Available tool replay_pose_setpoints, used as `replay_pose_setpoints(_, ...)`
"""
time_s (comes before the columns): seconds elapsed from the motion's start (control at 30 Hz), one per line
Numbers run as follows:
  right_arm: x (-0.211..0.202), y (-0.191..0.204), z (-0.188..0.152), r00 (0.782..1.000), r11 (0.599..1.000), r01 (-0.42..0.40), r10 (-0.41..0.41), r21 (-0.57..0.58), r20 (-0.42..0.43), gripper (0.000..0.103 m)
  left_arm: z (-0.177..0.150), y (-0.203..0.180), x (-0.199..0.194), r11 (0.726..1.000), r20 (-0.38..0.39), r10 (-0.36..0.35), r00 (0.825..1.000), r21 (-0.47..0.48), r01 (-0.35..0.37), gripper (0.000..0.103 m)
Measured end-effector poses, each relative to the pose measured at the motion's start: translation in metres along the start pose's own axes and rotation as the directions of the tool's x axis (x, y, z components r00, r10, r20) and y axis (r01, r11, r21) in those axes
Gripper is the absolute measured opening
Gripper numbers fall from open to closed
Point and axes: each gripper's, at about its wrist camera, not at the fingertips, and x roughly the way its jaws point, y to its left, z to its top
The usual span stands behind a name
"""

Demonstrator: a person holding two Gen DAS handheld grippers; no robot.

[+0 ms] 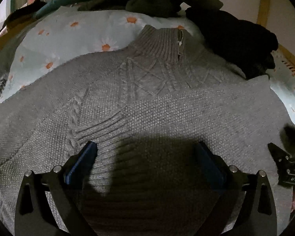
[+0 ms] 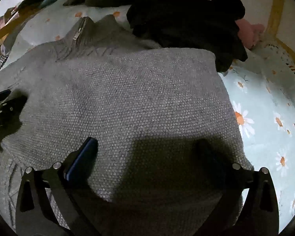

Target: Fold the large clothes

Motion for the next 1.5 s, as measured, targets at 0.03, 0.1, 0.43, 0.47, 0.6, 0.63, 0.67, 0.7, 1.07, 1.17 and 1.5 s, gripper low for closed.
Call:
replay_pose_setpoints(0.03, -0.001, -0.001, 0.000, 1.000, 1.000, -0.011, 0.011, 0.008, 0.000, 0.101, -0.001, 0.001, 0.001, 1.000, -0.005, -0.005, 1.000, -0.001, 0.005, 0.098)
replay_pose_setpoints(0.1, -0.003, 0.001, -0.001, 1.000, 1.000, -0.014, 0.014, 0.011, 0.003, 0.101, 0.000, 0.000, 0.001, 1.000, -0.010, -0.003, 1.000, 0.001, 0.003, 0.098)
replay_pose_setpoints(0.43, 0.001, -0.005, -0.005, 1.000, 1.000, -0.008, 0.008, 0.010, 0.024, 0.101, 0.001, 0.004, -0.019, 0.999, -0.007, -0.037, 0.999, 0.018, 0.037, 0.098)
replay_pose_setpoints(0.47, 0.002, -0.004, -0.004, 1.000, 1.000, -0.003, 0.003, 0.007, 0.023, 0.100, -0.001, 0.009, -0.028, 0.997, 0.017, -0.074, 0.997, 0.010, 0.074, 0.098)
replay_pose_setpoints(0.6, 0.001, 0.001, -0.003, 0.999, 0.999, 0.030, -0.030, -0.012, 0.026, 0.100, -0.017, 0.069, -0.086, 0.983, 0.155, -0.148, 0.977, -0.086, 0.162, 0.098)
replay_pose_setpoints(0.63, 0.000, 0.005, -0.003, 0.998, 0.998, 0.054, -0.053, -0.028, 0.033, 0.100, -0.020, 0.095, -0.097, 0.969, 0.178, -0.191, 0.965, -0.120, 0.214, 0.098)
replay_pose_setpoints(0.67, -0.002, 0.010, -0.003, 0.996, 0.996, 0.083, -0.081, -0.046, 0.042, 0.100, -0.022, 0.119, -0.106, 0.955, 0.211, -0.221, 0.952, -0.151, 0.256, 0.098)
replay_pose_setpoints(0.7, -0.007, 0.018, -0.001, 0.991, 0.989, 0.125, -0.120, -0.078, 0.064, 0.100, -0.024, 0.153, -0.115, 0.935, 0.264, -0.233, 0.936, -0.205, 0.290, 0.098)
replay_pose_setpoints(1.07, -0.109, 0.297, 0.002, 0.855, 0.681, 0.093, 0.319, -0.726, 0.409, 0.100, -0.061, 0.381, -0.115, 0.549, 0.346, -0.116, 0.931, -0.759, 0.351, 0.098)
replay_pose_setpoints(1.17, -0.121, 0.385, -0.016, 0.799, 0.522, 0.125, 0.451, -0.844, 0.397, 0.100, -0.061, 0.409, -0.125, 0.553, 0.385, -0.088, 0.919, -0.748, 0.366, 0.098)
replay_pose_setpoints(1.5, -0.087, 0.508, -0.038, 0.792, 0.335, 0.274, 0.454, -0.902, 0.409, 0.100, -0.083, 0.485, -0.116, 0.428, 0.435, -0.032, 0.900, -0.807, 0.406, 0.098)
